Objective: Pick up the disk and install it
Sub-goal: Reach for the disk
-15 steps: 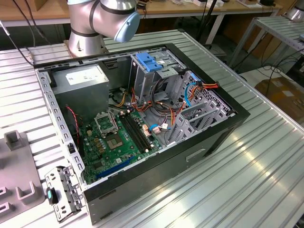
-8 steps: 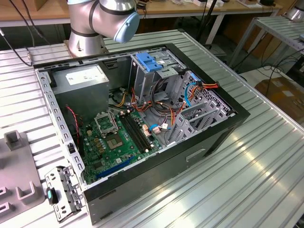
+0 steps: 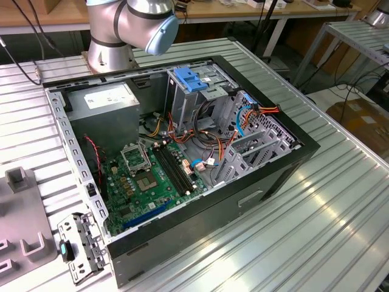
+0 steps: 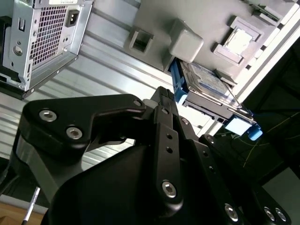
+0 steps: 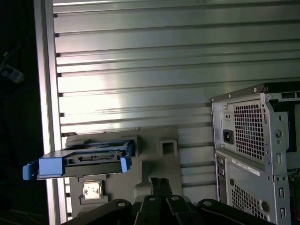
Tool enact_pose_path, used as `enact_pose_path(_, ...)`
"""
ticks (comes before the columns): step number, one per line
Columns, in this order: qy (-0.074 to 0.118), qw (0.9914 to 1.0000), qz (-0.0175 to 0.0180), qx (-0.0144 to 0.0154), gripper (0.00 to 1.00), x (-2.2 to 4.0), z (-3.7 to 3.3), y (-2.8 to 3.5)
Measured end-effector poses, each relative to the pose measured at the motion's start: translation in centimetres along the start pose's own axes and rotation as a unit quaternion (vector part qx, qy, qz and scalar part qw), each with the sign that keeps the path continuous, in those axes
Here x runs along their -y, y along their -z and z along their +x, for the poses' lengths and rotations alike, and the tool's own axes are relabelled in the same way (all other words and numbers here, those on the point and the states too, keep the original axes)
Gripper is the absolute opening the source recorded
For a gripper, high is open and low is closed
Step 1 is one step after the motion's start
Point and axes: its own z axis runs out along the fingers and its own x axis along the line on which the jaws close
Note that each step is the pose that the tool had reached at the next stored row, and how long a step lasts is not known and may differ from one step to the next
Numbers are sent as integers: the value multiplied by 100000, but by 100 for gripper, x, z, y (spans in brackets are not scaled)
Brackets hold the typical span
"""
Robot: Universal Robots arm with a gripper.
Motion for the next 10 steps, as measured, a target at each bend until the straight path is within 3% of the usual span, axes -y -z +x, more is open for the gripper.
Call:
enact_pose_path(3, -7, 100000, 14, -8, 11, 2, 33, 0)
enact_pose_path(6, 1, 100000, 10, -50, 11, 12, 162, -2)
enact_pose_path(7, 1, 100000, 18, -94, 11, 17, 251, -3)
enact_pose_path(10, 0, 100000, 18, -148, 11, 5, 409, -12)
